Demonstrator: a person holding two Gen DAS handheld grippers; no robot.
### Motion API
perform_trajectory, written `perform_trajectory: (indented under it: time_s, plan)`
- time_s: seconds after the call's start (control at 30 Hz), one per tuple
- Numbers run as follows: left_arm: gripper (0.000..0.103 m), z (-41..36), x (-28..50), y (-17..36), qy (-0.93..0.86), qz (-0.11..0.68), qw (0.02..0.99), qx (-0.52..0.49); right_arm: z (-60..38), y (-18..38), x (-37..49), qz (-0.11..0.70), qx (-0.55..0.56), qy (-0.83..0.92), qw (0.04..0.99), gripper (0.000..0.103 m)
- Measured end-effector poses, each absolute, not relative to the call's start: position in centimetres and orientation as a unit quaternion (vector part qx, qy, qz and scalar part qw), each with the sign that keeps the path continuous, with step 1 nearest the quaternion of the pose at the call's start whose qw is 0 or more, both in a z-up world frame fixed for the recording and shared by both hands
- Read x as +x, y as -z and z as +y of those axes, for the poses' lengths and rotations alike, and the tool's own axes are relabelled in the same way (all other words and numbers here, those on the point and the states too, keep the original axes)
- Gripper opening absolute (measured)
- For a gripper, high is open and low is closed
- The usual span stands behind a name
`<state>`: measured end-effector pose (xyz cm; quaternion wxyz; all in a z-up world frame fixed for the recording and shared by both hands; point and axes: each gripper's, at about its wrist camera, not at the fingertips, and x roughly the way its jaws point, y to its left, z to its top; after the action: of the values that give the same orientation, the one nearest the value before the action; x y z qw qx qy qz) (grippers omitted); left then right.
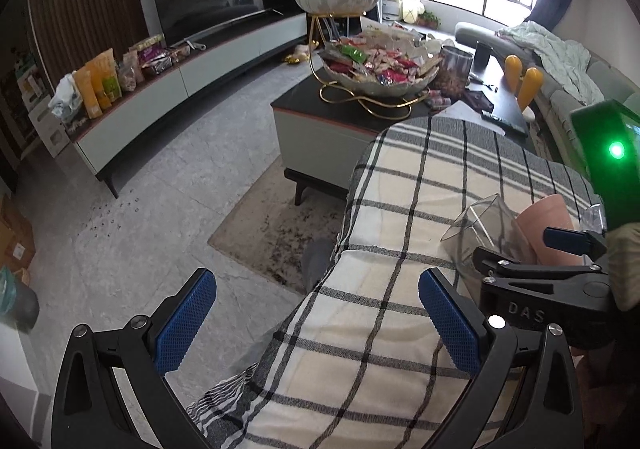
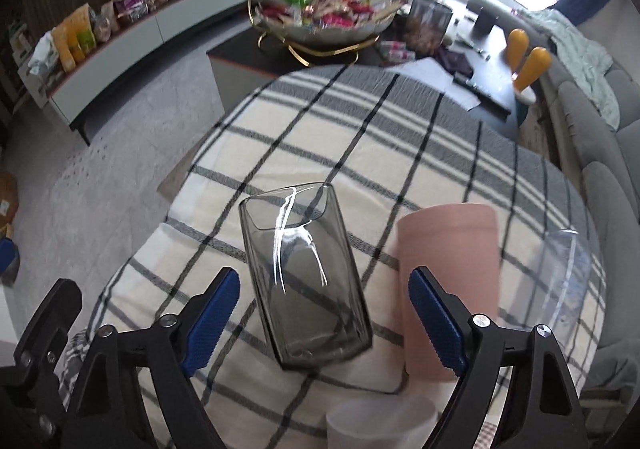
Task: Flip cup upside down
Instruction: 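Reach the right tool to the clear glass cup and grasp it, then lower the clear glass cup onto the tablecloth and open the right tool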
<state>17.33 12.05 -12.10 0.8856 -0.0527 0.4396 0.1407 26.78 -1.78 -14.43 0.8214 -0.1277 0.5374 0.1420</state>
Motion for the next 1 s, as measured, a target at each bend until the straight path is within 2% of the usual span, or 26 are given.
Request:
perform_trajectory:
  time_s: [0.23,0.6,1.0]
  plan:
    - [0.103,12.2,17.9,13.3,-0.133,0.455,0.879,-0.054,-0.8,16.4,27.8,0.558,-0.124,-0.158,0.805,0.064]
    - [0.103,12.2,16.1,11.7,-0.126,0.444,0.885,-0.051,-2.6,13.8,26.0,0.541,-0.067,-0.141,0.826,0.062]
    - [0.103,12.4,9.8,7.7,-0.114,0.420,0.900,-0.032,-6.0,10.3,16.6,0.572,0.055,-0.100,0.812,0.062]
